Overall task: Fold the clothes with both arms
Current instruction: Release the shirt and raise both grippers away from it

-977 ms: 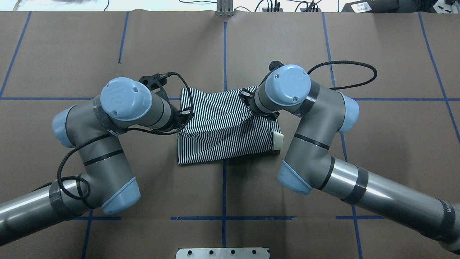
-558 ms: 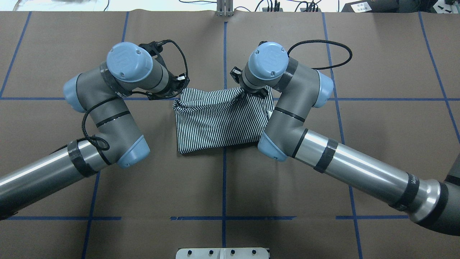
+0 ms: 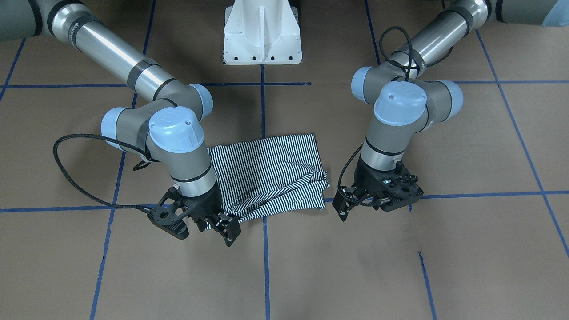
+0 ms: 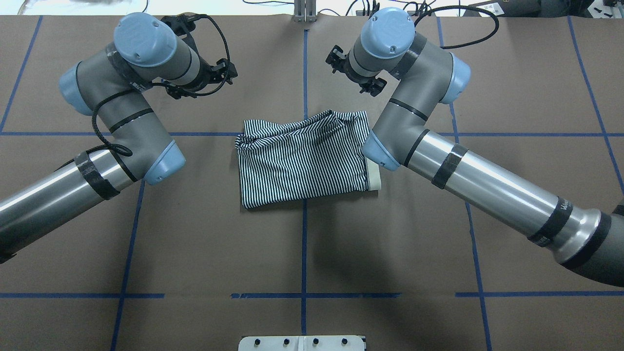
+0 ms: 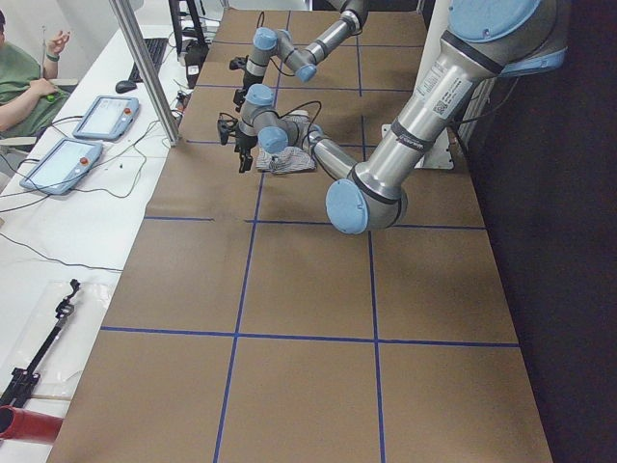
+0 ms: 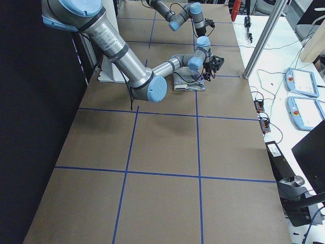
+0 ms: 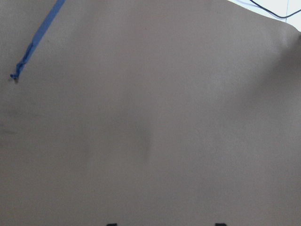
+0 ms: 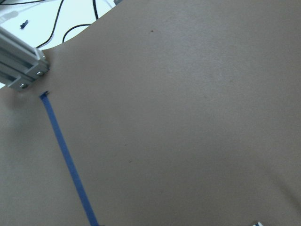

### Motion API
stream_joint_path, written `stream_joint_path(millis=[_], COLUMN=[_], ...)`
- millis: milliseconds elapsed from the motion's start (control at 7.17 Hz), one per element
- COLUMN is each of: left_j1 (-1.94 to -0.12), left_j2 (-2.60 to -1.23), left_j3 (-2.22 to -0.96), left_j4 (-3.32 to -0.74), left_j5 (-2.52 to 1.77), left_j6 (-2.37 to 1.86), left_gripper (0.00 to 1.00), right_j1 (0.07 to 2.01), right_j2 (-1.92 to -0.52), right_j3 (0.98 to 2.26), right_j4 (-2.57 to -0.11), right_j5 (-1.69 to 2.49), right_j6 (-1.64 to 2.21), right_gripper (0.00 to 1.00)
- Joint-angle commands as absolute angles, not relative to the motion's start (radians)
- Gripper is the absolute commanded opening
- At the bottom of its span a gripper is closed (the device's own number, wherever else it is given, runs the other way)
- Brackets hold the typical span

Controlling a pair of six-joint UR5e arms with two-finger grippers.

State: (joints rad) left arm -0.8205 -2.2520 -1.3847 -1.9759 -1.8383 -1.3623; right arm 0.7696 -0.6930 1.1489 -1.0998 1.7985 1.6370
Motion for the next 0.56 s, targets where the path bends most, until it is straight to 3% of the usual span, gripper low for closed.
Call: stream_joint_path(millis=[0, 419], left_j1=[-0.883, -0.977], left_j2=[-2.162, -2.060], left_j3=[-1.482, -1.584], left_j4=[-1.964, -1.884], left_j5=[-1.951, -1.974], left_j6=[-1.266, -1.058], left_gripper=[1.00, 1.00], right_j1=[0.747, 0.593], right_j2=[-0.670, -0.573], right_j3=[1.196, 1.279], right_j4=[-1.167, -1.458], right_j5=[1.858, 1.734], right_j6=[1.469, 1.101], right_gripper=[1.00, 1.00])
